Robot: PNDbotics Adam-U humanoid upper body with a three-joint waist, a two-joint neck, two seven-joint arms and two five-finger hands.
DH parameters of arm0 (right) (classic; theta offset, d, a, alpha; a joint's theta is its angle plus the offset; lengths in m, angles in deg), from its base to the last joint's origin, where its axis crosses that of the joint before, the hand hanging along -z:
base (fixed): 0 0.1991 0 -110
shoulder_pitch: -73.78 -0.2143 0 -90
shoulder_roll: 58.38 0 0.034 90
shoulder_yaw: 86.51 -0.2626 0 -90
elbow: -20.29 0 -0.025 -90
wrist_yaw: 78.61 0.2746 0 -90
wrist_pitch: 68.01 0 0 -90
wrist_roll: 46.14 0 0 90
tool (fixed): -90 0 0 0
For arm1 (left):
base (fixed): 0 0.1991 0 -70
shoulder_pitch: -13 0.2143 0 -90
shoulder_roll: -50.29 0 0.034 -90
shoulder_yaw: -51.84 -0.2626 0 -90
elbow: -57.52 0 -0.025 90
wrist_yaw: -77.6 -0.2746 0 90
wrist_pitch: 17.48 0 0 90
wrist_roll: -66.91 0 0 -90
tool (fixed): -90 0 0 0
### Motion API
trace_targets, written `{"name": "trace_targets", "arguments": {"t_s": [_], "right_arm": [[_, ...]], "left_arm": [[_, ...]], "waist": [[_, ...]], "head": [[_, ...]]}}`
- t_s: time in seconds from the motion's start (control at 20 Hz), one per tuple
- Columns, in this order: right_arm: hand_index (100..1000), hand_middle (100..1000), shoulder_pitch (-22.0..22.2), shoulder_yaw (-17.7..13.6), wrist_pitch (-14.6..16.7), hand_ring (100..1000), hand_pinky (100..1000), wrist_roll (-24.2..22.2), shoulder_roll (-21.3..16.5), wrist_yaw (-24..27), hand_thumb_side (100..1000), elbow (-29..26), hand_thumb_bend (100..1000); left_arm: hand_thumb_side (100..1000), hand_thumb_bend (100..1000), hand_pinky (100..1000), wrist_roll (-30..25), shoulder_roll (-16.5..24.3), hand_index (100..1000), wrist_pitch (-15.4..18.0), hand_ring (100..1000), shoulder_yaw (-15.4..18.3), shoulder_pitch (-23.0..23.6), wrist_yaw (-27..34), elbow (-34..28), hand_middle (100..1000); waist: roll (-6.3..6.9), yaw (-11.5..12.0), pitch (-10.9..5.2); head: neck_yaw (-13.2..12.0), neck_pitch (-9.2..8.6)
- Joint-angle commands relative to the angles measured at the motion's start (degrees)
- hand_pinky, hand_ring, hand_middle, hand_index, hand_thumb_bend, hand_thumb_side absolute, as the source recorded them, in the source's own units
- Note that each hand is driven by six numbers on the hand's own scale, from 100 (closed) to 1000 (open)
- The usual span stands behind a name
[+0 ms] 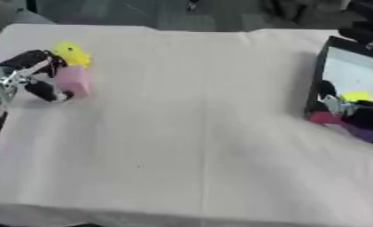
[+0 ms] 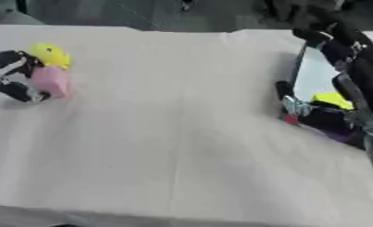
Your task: Pick up the objects with one hand, pass them to the other hand, and then place them into the box on the other side of the table.
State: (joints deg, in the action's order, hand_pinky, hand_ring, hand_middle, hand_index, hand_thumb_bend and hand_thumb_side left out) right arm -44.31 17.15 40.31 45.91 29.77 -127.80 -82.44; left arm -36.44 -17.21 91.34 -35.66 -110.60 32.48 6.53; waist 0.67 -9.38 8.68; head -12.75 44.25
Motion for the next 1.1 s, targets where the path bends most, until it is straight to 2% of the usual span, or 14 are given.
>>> {"name": "trace_targets", "arguments": {"t_s": [0.05,0.2,0.35,0.45,0.6,0.85,1.0,1.1], "right_arm": [[915,1000,-1.68,0.83,0.97,894,920,-0.48,-0.91,0.27,273,-0.87,364],[928,1000,-3.16,2.79,2.59,895,917,-0.56,-0.8,0.03,281,-1.82,501],[952,1000,-5.88,5.82,4.82,899,913,0.12,-0.37,0.52,310,-3.65,642],[963,1000,-7.96,7.79,6.22,904,913,0.58,0.12,1.5,320,-4.84,661],[973,1000,-10.87,10.35,8.04,906,912,0.08,1.2,3.6,322,-5.81,675],[970,1000,-14.11,13.45,11.31,903,914,-3.29,2.72,7.87,322,-5.44,677],[965,1000,-15.46,14.61,12.49,900,917,-6.2,3.57,9.58,312,-4.7,689],[961,1000,-16.19,15.1,11.61,897,919,-8.39,4.18,9.67,305,-4.09,699]], "left_arm": [[204,370,655,-1.9,2.39,611,1.76,523,-0.31,1.12,8.86,-6.85,475],[219,354,644,-7.0,2.47,596,2.25,513,-1.53,4.35,22.69,-14.61,466],[249,372,635,-13.41,1.5,593,0.0,513,-3.41,7.14,37.05,-22.24,466],[255,383,632,-17.16,0.58,591,-2.79,514,-4.92,8.26,44.58,-26.43,466],[263,395,628,-21.13,-1.03,592,-7.58,516,-7.54,8.78,52.76,-31.17,468],[268,400,631,-25.9,-2.83,604,-13.3,526,-11.69,7.56,60.0,-36.88,479],[268,395,634,-28.66,-3.31,609,-14.53,529,-14.22,6.43,60.15,-39.52,482],[268,393,635,-30.53,-3.58,614,-14.79,531,-15.95,5.74,59.33,-40.72,485]], "waist": [[0.17,0.54,-1.75],[0.25,1.27,-2.83],[0.28,1.87,-3.72],[0.25,2.09,-4.11],[0.17,2.21,-4.44],[0.25,2.33,-4.46],[0.47,2.4,-4.37],[0.62,2.4,-4.33]], "head": [[2.27,-0.13],[4.35,-0.13],[5.91,-0.13],[6.72,-0.13],[7.47,-0.13],[8.37,-0.13],[8.69,-0.13],[8.81,-0.13]]}}
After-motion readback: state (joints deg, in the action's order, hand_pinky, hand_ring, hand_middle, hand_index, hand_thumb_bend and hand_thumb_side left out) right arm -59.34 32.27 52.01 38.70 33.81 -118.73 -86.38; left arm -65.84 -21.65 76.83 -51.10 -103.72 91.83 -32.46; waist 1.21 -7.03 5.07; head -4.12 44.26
